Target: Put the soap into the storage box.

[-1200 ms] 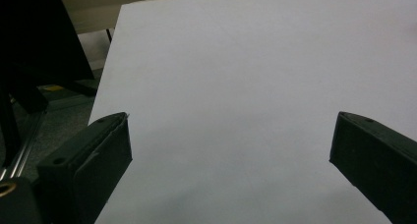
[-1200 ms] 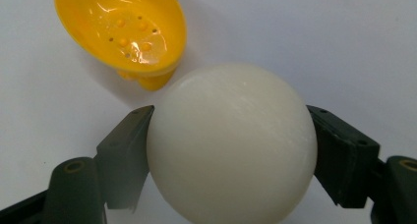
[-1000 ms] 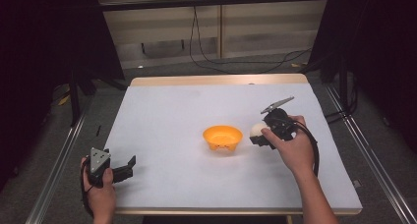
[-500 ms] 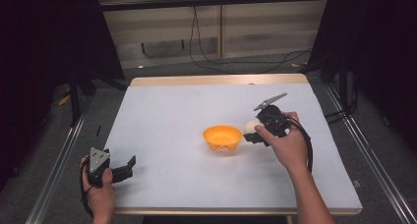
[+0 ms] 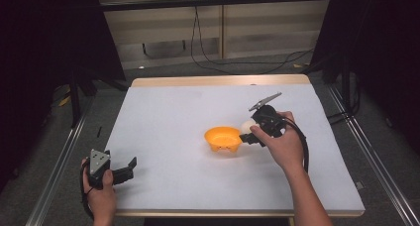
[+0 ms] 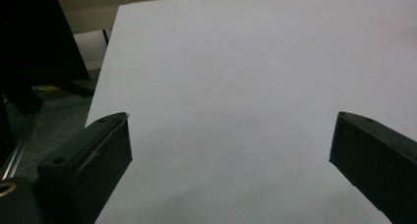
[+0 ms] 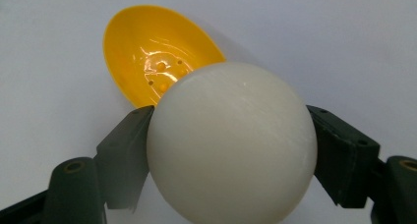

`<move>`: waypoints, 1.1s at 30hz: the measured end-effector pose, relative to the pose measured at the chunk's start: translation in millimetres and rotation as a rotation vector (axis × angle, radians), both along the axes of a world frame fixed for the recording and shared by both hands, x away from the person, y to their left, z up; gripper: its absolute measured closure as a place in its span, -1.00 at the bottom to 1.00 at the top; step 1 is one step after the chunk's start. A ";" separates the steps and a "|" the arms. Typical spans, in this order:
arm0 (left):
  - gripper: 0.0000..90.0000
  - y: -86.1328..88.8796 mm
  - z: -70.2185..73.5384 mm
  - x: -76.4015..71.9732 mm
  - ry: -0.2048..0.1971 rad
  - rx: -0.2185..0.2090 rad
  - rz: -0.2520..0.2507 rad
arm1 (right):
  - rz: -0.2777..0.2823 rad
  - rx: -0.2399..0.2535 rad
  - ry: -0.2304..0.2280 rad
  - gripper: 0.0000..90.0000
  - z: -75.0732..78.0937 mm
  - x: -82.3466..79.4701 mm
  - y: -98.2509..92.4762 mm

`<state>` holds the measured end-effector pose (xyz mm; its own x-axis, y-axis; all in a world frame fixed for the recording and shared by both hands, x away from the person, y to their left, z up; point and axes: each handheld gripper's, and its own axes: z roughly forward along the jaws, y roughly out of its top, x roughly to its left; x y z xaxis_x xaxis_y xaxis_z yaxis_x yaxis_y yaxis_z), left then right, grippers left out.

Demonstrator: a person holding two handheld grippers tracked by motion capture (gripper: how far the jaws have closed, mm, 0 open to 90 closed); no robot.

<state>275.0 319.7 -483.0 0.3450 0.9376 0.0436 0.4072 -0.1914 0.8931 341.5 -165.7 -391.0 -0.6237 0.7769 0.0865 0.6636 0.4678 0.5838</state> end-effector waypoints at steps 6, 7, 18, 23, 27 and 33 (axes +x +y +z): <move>-0.95 0.1 0.0 -0.1 0.000 -0.002 -0.001 | 0.010 0.000 0.001 -0.46 1.1 2.5 5.4; -0.95 0.1 0.0 -0.1 0.000 -0.002 -0.001 | 0.010 0.000 0.001 -0.46 1.1 2.5 5.4; -0.95 0.1 0.0 0.0 0.002 -0.002 -0.003 | 0.040 0.000 -0.004 -0.46 2.9 8.8 21.2; -0.95 0.0 0.0 0.0 0.001 -0.002 -0.002 | 0.053 -0.001 -0.001 -0.46 2.6 11.5 29.5; -0.95 -0.6 -0.1 -0.2 -0.002 0.002 -0.003 | 0.055 0.001 0.001 -0.46 1.0 12.4 36.4; -0.95 -1.2 -0.3 -0.2 -0.003 0.000 -0.002 | 0.063 -0.005 0.010 -0.46 -2.8 14.6 46.1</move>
<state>274.9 318.4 -483.3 0.3467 0.9369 0.0447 0.4044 -0.1923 0.8942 356.1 -119.6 -393.9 -0.6706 0.7365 0.0891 0.6385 0.5118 0.5748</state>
